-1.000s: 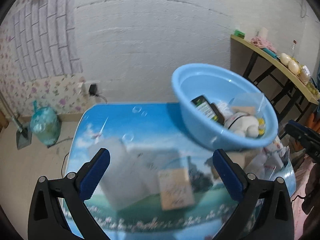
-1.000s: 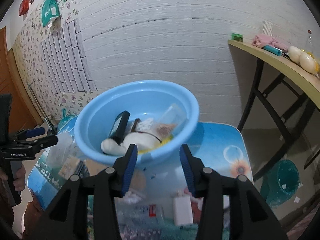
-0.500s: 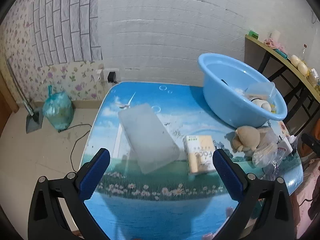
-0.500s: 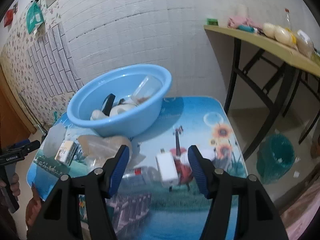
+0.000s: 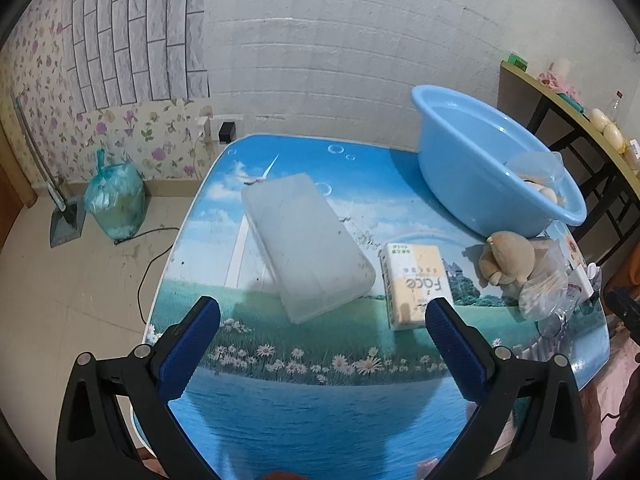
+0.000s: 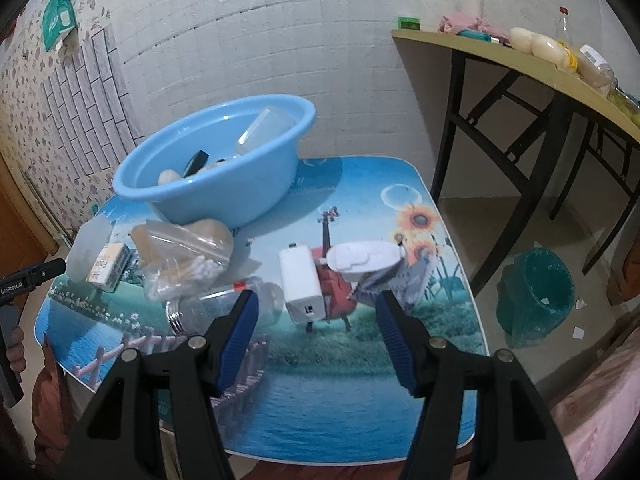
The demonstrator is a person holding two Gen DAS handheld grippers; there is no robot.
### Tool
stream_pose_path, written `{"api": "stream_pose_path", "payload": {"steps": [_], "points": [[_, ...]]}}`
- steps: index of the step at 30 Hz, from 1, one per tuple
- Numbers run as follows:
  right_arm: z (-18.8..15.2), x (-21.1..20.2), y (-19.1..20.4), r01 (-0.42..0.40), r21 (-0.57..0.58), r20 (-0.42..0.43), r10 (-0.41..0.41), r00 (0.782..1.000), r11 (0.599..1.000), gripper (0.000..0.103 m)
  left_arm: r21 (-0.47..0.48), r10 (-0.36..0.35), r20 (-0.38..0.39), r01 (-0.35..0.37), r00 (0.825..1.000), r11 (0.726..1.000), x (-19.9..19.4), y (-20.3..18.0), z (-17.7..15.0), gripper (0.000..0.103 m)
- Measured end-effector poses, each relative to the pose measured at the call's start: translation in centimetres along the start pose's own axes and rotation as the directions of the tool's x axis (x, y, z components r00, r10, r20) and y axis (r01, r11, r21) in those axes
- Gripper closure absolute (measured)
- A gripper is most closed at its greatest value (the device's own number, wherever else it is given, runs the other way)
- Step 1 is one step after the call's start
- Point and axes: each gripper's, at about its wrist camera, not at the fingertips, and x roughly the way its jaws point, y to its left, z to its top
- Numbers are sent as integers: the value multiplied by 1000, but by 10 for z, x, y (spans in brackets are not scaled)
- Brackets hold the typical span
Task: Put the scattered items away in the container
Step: 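Reach the left gripper to the clear plastic box and grasp it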
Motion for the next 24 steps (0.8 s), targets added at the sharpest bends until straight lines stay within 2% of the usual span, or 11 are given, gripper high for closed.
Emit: {"api": "stream_pose_path", "payload": {"steps": [8,15,24], "points": [[0,4,-7,11,14,1,-11,1000,1000,42,-37,-17,-61,15,998,999,13,7,-6,0],[4,9,-22,44,48,3,-44,999,998,42,-44,-4,-64,1,998,999,19,9,-2,0],[5,25,-36,88,70,-40,-85,996,994,42,-82,15,-88,-22,996,996,38,14,11,0]]}}
